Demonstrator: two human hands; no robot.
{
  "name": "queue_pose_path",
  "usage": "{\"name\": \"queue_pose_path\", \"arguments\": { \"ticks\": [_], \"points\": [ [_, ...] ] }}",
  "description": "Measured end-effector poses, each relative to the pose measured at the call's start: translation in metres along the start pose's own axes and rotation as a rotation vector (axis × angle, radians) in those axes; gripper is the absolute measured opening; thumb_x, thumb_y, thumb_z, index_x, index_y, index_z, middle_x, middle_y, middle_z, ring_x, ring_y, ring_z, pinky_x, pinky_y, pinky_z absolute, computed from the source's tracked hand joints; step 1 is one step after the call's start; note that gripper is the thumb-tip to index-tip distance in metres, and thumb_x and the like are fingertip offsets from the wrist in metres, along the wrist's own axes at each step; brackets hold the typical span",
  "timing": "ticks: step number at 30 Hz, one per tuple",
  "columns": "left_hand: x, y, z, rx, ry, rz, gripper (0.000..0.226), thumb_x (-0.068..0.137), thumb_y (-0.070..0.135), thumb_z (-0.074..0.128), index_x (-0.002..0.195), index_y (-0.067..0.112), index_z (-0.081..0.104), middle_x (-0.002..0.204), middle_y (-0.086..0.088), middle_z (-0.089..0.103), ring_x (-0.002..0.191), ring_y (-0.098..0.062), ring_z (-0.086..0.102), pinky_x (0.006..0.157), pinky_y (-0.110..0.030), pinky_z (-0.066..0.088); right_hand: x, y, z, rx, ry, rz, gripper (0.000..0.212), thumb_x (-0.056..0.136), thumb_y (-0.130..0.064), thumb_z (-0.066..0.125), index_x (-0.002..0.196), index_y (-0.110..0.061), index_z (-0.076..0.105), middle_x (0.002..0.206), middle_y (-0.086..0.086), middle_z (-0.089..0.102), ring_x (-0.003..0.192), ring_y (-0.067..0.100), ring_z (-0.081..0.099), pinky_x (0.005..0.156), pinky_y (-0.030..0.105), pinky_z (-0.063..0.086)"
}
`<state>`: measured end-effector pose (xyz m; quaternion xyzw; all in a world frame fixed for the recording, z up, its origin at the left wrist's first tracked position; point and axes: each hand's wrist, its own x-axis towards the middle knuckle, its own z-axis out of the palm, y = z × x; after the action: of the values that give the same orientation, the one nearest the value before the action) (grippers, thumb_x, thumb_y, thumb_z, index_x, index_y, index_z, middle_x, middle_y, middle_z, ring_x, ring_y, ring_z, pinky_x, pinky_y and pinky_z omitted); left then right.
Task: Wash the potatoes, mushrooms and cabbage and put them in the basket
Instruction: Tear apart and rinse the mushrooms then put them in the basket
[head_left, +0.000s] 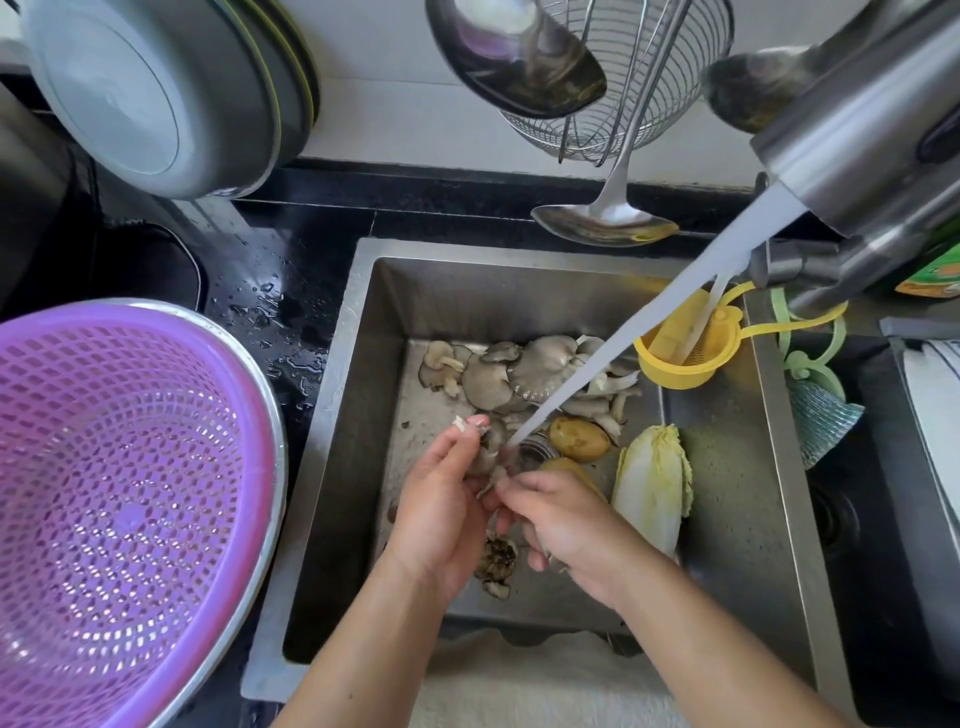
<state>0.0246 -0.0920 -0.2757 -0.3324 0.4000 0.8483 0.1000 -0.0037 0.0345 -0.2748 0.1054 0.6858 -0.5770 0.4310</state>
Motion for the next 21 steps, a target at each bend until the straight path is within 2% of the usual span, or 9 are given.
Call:
{"name": "queue_pose_path", "arguments": {
  "ticks": [4, 6, 10, 12, 14, 16, 18, 20, 21],
  "points": [
    [-0.002, 0.005, 0.003, 0.134, -0.023, 0.045, 0.019, 0.109, 0.022, 0.052, 0.106, 0.012, 0.067, 0.100, -0.018, 0.071, 0.085, -0.031, 0.063, 0.059, -0.041, 0.048, 0.005, -0.002, -0.006, -0.144, -0.011, 0.010, 0.032, 0.107, -0.026, 0.050, 0.086, -0.010, 0.068, 0.067, 0.001, 0.057, 0.050, 0.012, 0.045, 0.043, 0.028, 0.037],
    [-0.001, 0.008, 0.003, 0.171, 0.011, 0.024, 0.020, 0.110, 0.021, 0.050, 0.105, 0.009, 0.064, 0.096, -0.017, 0.070, 0.085, -0.032, 0.064, 0.069, -0.040, 0.057, 0.006, -0.003, -0.010, -0.222, 0.000, -0.004, 0.031, 0.106, -0.026, 0.049, 0.085, -0.010, 0.064, 0.065, -0.001, 0.053, 0.053, 0.015, 0.045, 0.046, 0.030, 0.037],
    [0.002, 0.016, -0.007, -0.034, 0.053, -0.152, 0.020, 0.110, 0.016, 0.049, 0.097, 0.010, 0.064, 0.095, -0.014, 0.072, 0.105, -0.033, 0.070, 0.102, -0.051, 0.055, 0.013, -0.008, -0.025, -0.559, 0.260, -0.055, 0.037, 0.105, -0.031, 0.046, 0.082, -0.007, 0.063, 0.067, 0.003, 0.052, 0.059, 0.020, 0.045, 0.055, 0.032, 0.032],
    [0.004, 0.018, -0.013, 0.044, 0.162, -0.138, 0.014, 0.109, 0.013, 0.051, 0.105, 0.008, 0.063, 0.106, -0.014, 0.076, 0.109, -0.032, 0.073, 0.102, -0.053, 0.055, 0.017, -0.007, -0.035, -0.702, 0.330, -0.089, 0.041, 0.106, -0.035, 0.045, 0.074, -0.010, 0.055, 0.065, 0.003, 0.050, 0.059, 0.021, 0.045, 0.054, 0.033, 0.030],
    [0.005, 0.019, -0.017, 0.281, 0.231, -0.005, 0.015, 0.107, 0.006, 0.050, 0.107, 0.014, 0.063, 0.105, -0.010, 0.077, 0.089, -0.022, 0.077, 0.084, -0.044, 0.062, 0.019, -0.007, -0.043, -0.816, 0.304, -0.110, 0.041, 0.105, -0.037, 0.045, 0.074, -0.011, 0.052, 0.069, 0.004, 0.054, 0.061, 0.022, 0.050, 0.053, 0.034, 0.033],
    [0.005, 0.020, -0.019, 0.622, 0.215, 0.209, 0.032, 0.101, -0.001, 0.049, 0.104, 0.026, 0.066, 0.086, -0.005, 0.070, 0.060, -0.013, 0.062, 0.056, -0.029, 0.051, 0.016, -0.011, -0.047, -0.932, 0.256, -0.124, 0.039, 0.105, -0.037, 0.046, 0.076, -0.013, 0.055, 0.075, 0.005, 0.057, 0.066, 0.023, 0.055, 0.055, 0.036, 0.039],
    [0.004, 0.020, -0.019, 1.041, 0.078, 0.458, 0.034, 0.096, 0.005, 0.055, 0.108, 0.033, 0.070, 0.081, 0.008, 0.058, 0.061, -0.008, 0.052, 0.058, -0.023, 0.045, 0.012, -0.017, -0.048, -0.995, 0.204, -0.138, 0.035, 0.104, -0.036, 0.046, 0.081, -0.013, 0.059, 0.080, 0.005, 0.060, 0.075, 0.024, 0.059, 0.064, 0.036, 0.048],
    [0.005, 0.019, -0.012, 1.491, -0.088, 0.671, 0.034, 0.095, 0.019, 0.064, 0.126, 0.033, 0.068, 0.105, 0.014, 0.057, 0.078, -0.008, 0.063, 0.070, -0.025, 0.054, 0.011, -0.024, -0.047, -1.004, 0.155, -0.135, 0.032, 0.103, -0.035, 0.048, 0.081, -0.015, 0.060, 0.082, 0.003, 0.060, 0.078, 0.023, 0.059, 0.068, 0.035, 0.048],
    [0.006, 0.016, -0.007, 1.667, -0.154, 0.712, 0.036, 0.096, 0.027, 0.065, 0.132, 0.033, 0.065, 0.119, 0.013, 0.056, 0.084, -0.014, 0.068, 0.072, -0.031, 0.058, 0.011, -0.026, -0.046, -0.986, 0.128, -0.126, 0.032, 0.102, -0.034, 0.049, 0.077, -0.017, 0.059, 0.080, 0.002, 0.059, 0.077, 0.021, 0.058, 0.067, 0.035, 0.047]
  ]
}}
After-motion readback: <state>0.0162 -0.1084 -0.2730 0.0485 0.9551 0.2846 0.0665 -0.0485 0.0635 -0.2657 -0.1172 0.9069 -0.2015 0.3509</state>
